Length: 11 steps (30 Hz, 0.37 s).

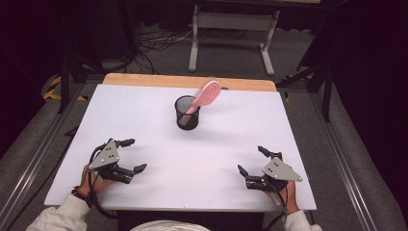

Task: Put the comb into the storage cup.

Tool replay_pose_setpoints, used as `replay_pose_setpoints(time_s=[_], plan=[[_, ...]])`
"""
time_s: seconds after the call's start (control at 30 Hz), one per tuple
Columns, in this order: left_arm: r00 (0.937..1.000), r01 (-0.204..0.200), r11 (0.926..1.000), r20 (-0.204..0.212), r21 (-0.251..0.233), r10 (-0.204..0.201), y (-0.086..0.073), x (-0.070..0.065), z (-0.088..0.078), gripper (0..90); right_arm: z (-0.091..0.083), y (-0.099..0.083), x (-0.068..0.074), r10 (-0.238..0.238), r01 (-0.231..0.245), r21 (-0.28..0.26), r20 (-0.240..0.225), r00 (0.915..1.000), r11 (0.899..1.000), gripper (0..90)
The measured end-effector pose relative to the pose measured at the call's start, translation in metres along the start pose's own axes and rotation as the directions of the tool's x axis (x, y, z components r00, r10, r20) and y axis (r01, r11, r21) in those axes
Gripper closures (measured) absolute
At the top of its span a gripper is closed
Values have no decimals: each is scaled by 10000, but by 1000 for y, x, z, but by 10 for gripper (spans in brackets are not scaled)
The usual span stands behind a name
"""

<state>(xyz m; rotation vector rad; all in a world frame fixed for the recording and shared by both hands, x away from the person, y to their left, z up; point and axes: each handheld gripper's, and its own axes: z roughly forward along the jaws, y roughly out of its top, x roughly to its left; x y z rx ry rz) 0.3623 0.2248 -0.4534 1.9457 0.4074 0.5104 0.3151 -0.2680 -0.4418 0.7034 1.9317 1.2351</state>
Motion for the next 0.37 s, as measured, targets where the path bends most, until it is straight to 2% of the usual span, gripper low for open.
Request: replay_pose_setpoints(time_s=[0.2, 0.37], plan=[[9999, -138, 9999, 37, 21, 137, 3, -2, 2, 76, -1, -1, 0, 44, -43, 106, -60, 10000, 9999, 99], [10000, -77, 10000, 2, -4, 77, 3, -2, 0, 75, -3, 1, 0, 199, -197, 84, -213, 9996, 9998, 93]])
